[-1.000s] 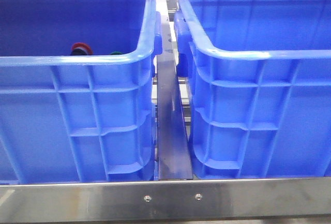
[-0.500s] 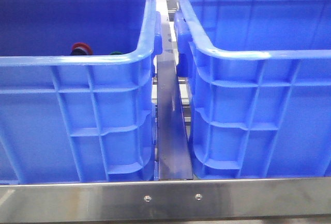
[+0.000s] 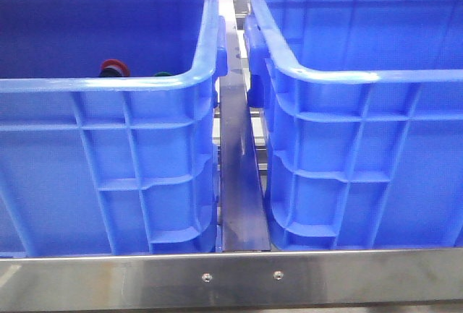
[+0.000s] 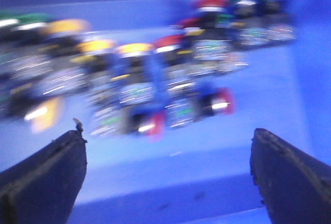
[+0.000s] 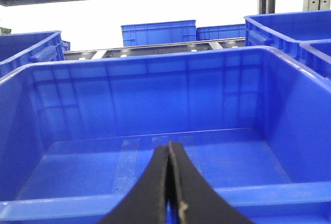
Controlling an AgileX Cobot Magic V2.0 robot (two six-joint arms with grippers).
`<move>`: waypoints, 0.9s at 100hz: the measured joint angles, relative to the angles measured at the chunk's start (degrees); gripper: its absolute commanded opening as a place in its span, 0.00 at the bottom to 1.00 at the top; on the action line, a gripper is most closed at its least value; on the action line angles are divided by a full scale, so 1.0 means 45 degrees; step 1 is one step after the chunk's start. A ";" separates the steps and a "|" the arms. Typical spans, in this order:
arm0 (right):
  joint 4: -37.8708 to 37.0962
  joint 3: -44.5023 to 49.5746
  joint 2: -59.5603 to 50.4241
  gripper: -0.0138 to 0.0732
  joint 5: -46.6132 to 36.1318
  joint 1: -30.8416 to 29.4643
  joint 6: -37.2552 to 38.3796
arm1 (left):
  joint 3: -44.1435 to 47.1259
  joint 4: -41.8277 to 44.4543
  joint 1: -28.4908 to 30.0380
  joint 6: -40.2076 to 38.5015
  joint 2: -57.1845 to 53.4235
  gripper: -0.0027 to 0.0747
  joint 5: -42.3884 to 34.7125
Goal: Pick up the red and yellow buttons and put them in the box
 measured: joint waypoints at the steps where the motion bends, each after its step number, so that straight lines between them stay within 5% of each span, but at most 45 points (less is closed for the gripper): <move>1: 0.0000 0.0000 0.0000 0.08 0.0000 0.0000 0.0000 | -0.0122 0.0076 -0.0143 -0.0064 0.0091 0.81 0.0000; 39: 0.0000 0.0000 0.0000 0.08 0.0000 0.0000 0.0000 | -0.3491 0.3191 -0.2977 -0.2768 0.5045 0.81 -0.0027; 90: 0.0000 0.0000 0.0000 0.08 0.0000 0.0000 0.0000 | -0.4383 0.4291 -0.3048 -0.3975 0.8391 0.81 -0.0461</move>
